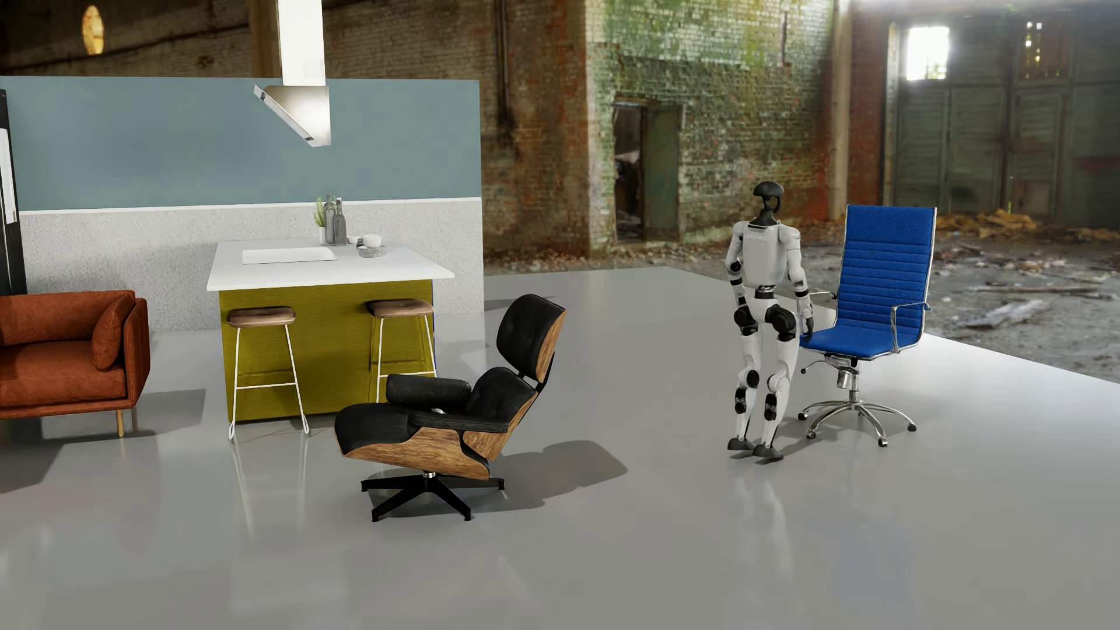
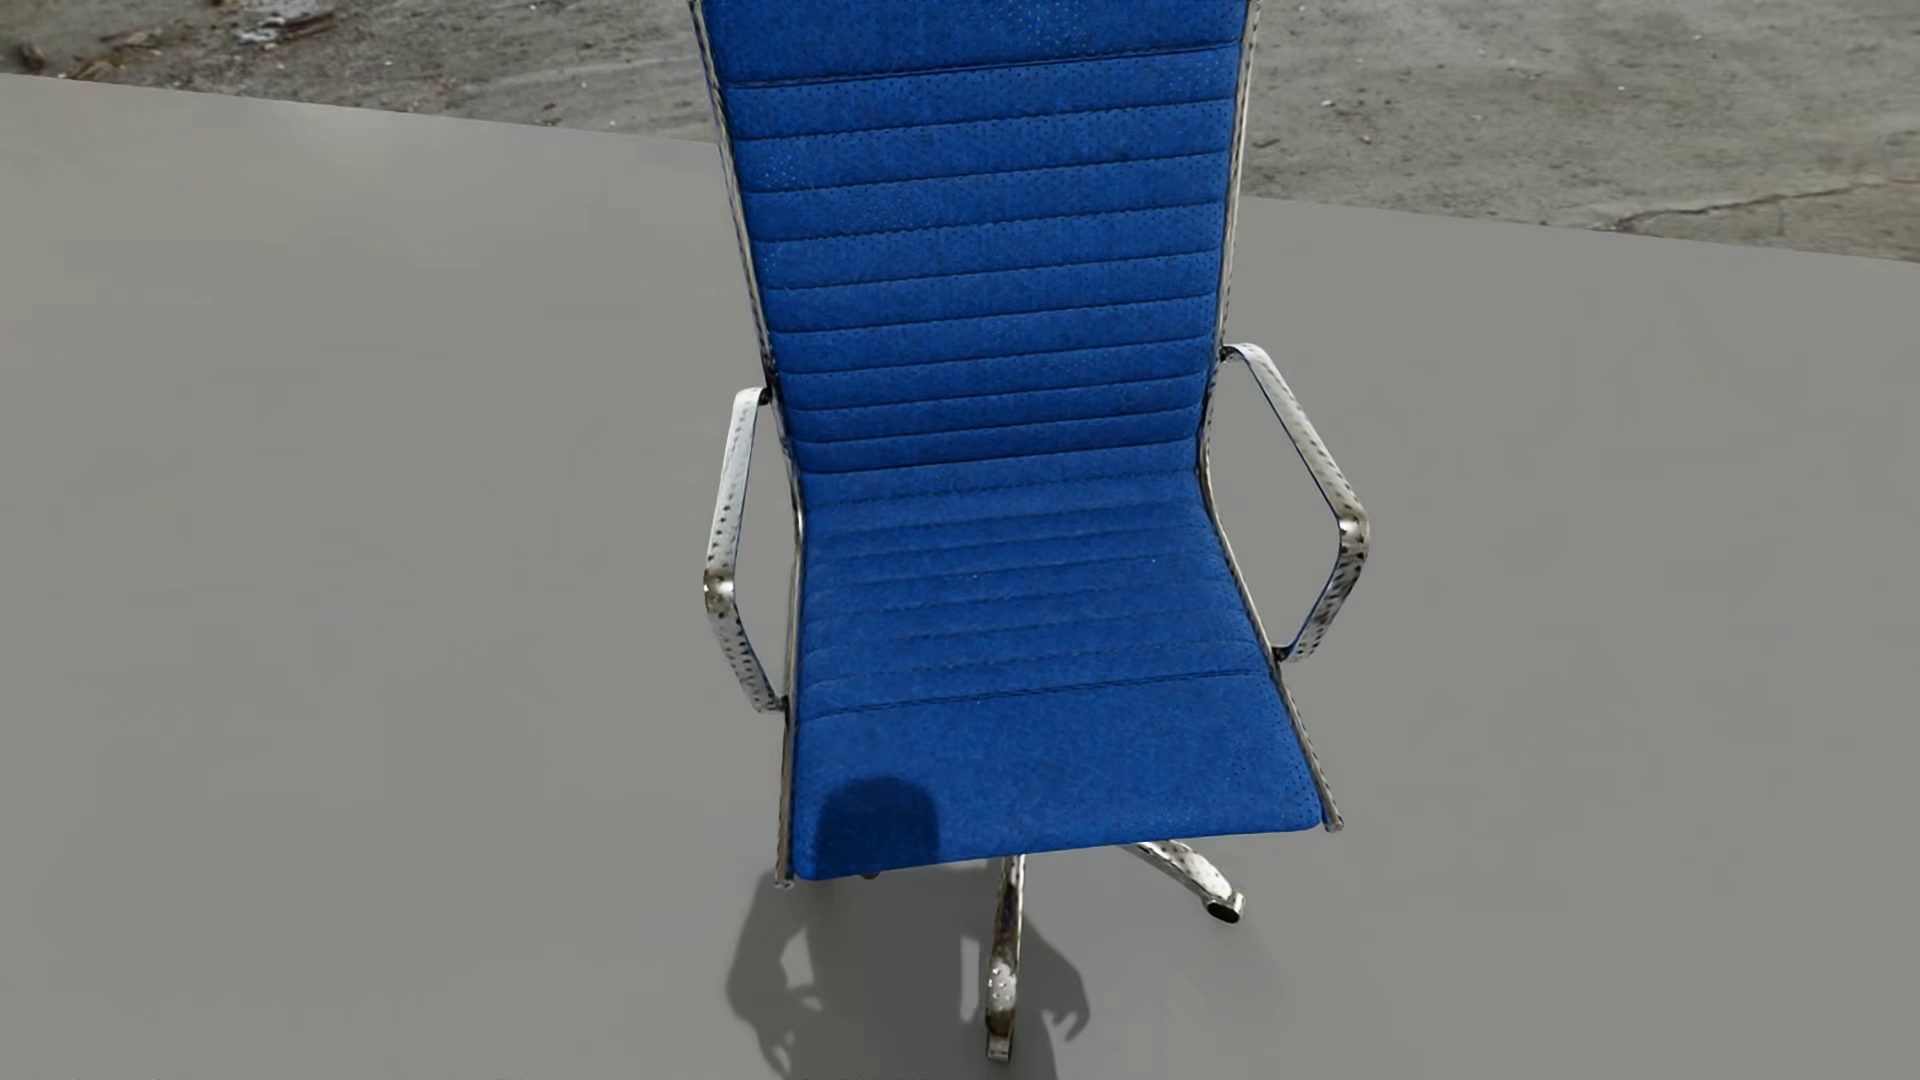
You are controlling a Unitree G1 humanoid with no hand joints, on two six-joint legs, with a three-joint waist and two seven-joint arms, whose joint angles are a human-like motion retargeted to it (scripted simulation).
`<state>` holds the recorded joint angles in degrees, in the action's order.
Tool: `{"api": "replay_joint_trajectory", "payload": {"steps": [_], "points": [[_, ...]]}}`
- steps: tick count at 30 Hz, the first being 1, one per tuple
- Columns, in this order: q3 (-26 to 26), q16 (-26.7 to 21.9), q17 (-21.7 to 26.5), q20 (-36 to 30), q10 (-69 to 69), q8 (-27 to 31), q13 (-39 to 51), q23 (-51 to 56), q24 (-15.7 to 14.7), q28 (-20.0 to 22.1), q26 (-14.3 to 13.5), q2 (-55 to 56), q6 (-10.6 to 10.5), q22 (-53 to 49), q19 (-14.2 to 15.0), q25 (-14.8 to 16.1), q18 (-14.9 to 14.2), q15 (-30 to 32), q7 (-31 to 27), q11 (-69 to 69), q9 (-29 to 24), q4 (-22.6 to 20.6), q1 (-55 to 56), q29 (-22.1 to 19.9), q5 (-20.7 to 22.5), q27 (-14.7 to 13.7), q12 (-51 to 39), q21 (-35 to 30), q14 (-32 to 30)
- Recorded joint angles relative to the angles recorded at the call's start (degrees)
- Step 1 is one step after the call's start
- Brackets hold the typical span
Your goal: Stand still
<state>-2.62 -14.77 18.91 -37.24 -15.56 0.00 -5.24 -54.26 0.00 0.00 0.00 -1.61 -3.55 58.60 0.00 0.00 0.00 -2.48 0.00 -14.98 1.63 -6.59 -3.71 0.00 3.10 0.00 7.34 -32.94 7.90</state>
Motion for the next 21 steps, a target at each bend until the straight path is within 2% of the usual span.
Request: {"api": "replay_joint_trajectory", "payload": {"steps": [7, 8, 16, 21], "points": [[-0.16, -0.11, -0.13, 1.03, 0.07, 0.00, 0.11, -0.21, 0.00, 0.00, 0.00, -0.18, -0.16, 0.27, 0.00, 0.00, 0.00, -0.40, 0.00, 0.36, 0.34, 0.15, 0.13, 0.00, 0.14, 0.00, 0.37, 0.09, 0.03], [-0.16, -0.30, -0.01, -0.36, 0.13, 0.00, 0.34, -0.42, 0.00, 0.00, 0.00, -0.22, -0.19, -0.09, 0.00, 0.00, 0.00, -0.45, 0.00, 0.37, 0.31, 0.01, 0.05, 0.00, 0.05, 0.00, 0.37, -0.14, 0.04], [-0.16, -0.23, 0.39, 2.16, 0.06, 0.00, -0.17, -0.11, 0.00, 0.00, 0.00, 0.10, -0.40, 0.74, 0.00, 0.00, 0.00, -0.66, 0.00, 0.24, 0.00, -0.16, 0.30, 0.00, -0.05, 0.00, 0.57, 0.78, -0.03], [0.22, -0.48, 0.66, 0.56, 0.22, 0.00, -0.18, -0.06, 0.00, 0.00, 0.00, 0.04, -0.58, 0.72, 0.00, 0.00, 0.00, -0.85, 0.00, 0.27, -0.12, -0.08, 0.13, 0.00, -0.07, 0.00, 0.12, 0.55, -0.10]]}}
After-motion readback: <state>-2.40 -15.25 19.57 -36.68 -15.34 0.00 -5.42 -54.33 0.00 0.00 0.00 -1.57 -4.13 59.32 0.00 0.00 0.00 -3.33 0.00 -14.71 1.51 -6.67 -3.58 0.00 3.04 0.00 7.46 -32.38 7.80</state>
